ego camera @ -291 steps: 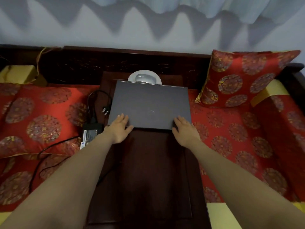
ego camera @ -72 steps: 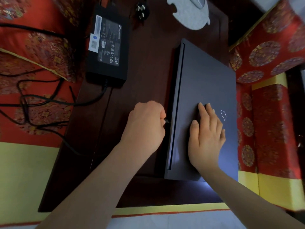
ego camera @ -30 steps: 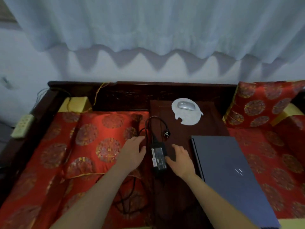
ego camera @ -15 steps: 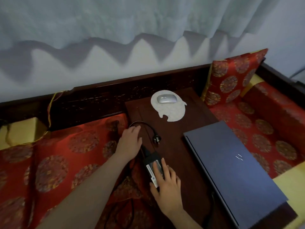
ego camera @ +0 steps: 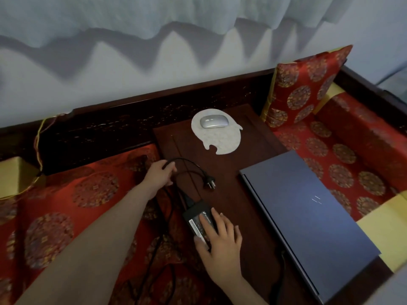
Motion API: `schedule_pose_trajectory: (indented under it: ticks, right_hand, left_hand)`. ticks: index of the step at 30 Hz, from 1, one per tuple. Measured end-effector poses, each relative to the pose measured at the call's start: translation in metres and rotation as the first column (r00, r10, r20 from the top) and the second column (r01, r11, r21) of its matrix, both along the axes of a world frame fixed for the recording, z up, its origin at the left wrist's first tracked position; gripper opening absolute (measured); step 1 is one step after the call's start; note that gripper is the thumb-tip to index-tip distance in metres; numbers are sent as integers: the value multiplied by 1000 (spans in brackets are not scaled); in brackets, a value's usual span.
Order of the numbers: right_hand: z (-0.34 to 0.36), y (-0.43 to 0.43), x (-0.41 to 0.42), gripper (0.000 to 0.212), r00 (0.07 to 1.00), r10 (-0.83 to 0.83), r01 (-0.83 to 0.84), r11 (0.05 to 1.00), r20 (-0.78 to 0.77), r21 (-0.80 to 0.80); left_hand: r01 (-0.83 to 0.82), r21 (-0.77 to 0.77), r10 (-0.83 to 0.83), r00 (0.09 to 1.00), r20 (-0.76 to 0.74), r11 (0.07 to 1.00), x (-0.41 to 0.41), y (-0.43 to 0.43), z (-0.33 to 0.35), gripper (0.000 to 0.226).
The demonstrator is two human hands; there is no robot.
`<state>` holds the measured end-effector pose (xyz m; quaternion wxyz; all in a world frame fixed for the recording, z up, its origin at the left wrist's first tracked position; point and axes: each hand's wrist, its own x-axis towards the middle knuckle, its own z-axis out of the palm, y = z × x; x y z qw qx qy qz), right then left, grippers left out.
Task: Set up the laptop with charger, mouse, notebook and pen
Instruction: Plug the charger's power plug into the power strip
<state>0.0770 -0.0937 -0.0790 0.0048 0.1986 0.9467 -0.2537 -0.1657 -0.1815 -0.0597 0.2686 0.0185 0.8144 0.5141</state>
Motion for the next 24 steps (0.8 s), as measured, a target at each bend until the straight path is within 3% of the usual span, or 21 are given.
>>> schedule_pose_trajectory:
  ticks: [2,3,5,7,10,12,15,18,20,24]
  right_hand:
    - [14,4,-16,45,975,-201,176,958,-94,-224]
    - [25,6,-28,38,933,-343,272,873,-111,-405]
    - [50,11,-55,32,825,-565,387,557,6,-735]
    - [74,15,-81,41,815,-541,404,268,210,-875]
    - [101,14,-111,48,868,-308,386,-78,390,-919]
    - [117,10,-129,43,868,-234,403,-185,438,-896]
    - [140,9,-153,27,841,-274,412,-232,466,-881]
    - [165,23,-167,27,872,-285,356,-192,399,-915]
    - [183,49,-173,30,882,-358,299,-77,306,-951]
    - [219,107,-168,29,858,-490,294,218,156,-931]
  left_hand:
    - [0,227,-14,998,59,974,19,-2,19,25]
    - [24,286,-37,999,40,958,30,-6,29,23]
    - [71,355,-70,997,-17,932,55,-15,42,22]
    - [118,339,-90,991,-97,933,79,-28,52,23]
    - [265,217,-214,948,-235,940,110,-45,63,20]
    - [335,110,-286,903,-320,936,123,-55,75,16]
    - [353,30,-315,868,-383,935,126,-60,98,11]
    - [369,-190,-415,812,-411,910,122,-83,103,11]
    - [339,-376,-474,804,-360,862,126,-115,89,14]
    - [117,-508,-304,904,-302,854,158,-209,71,14]
